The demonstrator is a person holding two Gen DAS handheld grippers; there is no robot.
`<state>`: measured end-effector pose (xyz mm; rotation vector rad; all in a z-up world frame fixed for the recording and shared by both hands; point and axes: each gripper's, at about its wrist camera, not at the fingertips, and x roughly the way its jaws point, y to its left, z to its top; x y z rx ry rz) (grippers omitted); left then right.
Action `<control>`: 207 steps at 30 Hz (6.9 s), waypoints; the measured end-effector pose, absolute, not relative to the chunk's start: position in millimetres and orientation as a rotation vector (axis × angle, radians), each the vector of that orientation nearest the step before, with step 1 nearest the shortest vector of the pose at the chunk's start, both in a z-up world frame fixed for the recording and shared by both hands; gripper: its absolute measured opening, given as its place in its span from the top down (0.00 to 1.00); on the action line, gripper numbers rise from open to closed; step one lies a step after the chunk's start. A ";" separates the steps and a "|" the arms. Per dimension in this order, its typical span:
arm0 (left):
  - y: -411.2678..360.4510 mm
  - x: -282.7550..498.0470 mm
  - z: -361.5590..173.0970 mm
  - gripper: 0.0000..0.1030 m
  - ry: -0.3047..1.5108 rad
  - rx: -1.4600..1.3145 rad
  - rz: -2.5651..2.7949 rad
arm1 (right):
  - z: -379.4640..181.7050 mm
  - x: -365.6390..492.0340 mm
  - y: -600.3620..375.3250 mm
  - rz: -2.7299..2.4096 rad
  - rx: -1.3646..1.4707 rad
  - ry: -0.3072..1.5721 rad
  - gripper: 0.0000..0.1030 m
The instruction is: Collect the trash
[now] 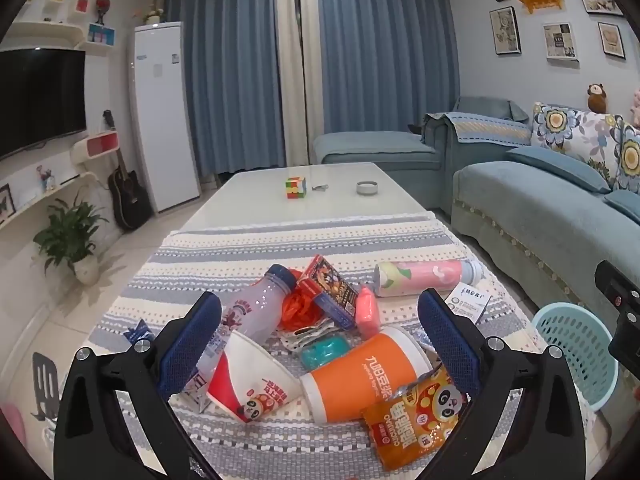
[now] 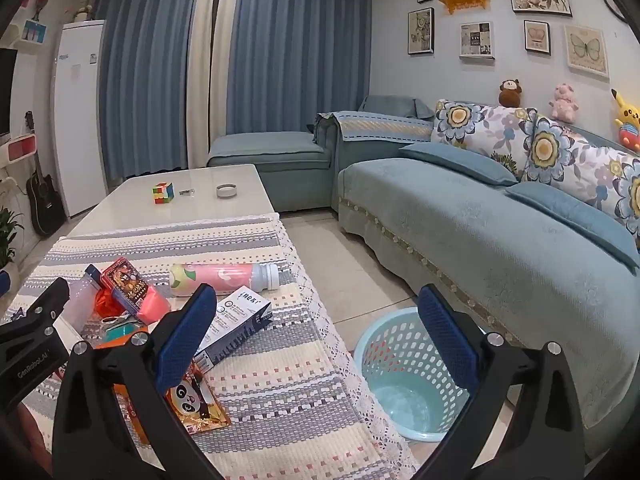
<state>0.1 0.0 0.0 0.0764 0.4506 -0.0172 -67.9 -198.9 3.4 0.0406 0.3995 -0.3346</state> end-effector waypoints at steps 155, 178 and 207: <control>-251.2 46.0 -40.9 0.44 0.872 0.114 -0.729 | -107.6 -60.2 -428.4 -0.454 0.589 0.834 0.51; 66.0 20.1 16.0 0.32 0.708 -0.041 -0.321 | -15.5 -23.7 -151.1 -0.092 0.060 0.553 0.34; 82.4 71.6 -112.8 0.34 1.003 -0.134 -0.491 | -123.7 128.1 -182.1 -0.340 0.511 1.015 0.10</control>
